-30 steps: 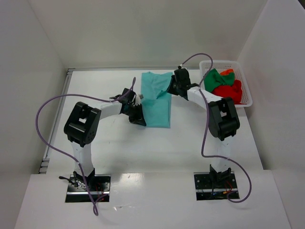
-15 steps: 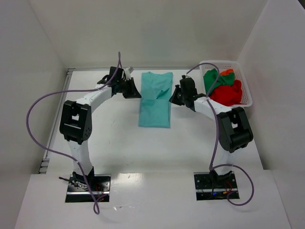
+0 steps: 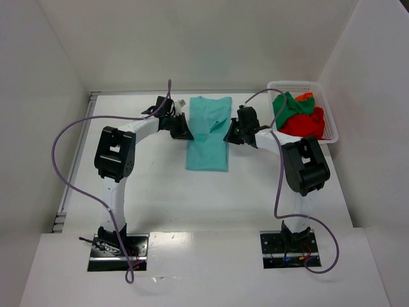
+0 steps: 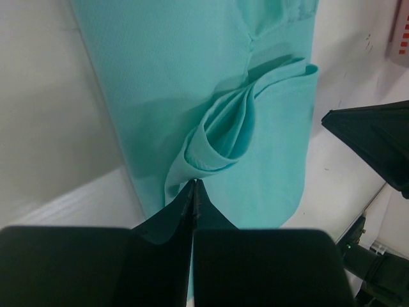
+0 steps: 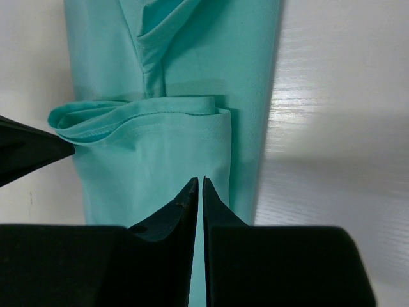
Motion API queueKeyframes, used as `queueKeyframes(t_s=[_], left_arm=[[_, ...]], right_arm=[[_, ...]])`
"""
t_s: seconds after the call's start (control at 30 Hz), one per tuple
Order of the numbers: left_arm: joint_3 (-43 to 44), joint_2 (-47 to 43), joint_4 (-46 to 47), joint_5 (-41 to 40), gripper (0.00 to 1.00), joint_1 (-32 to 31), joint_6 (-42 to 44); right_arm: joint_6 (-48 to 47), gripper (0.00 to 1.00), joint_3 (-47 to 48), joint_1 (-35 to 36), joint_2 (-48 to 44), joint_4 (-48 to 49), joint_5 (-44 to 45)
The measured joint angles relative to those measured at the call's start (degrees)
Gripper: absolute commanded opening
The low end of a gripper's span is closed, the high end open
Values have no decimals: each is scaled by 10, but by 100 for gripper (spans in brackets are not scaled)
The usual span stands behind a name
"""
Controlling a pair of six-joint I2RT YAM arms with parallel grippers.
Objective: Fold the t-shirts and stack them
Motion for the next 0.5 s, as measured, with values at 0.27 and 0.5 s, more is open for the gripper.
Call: queueKeyframes(t_s=[0.27,0.5], left_arm=[[35,38,8,-8,0,0,-2],[47,53,8,-24,7,0,-3]], right_arm=[[-8,11,16,0,32,-1,-5],[-16,11,27,0,44,-3,-2]])
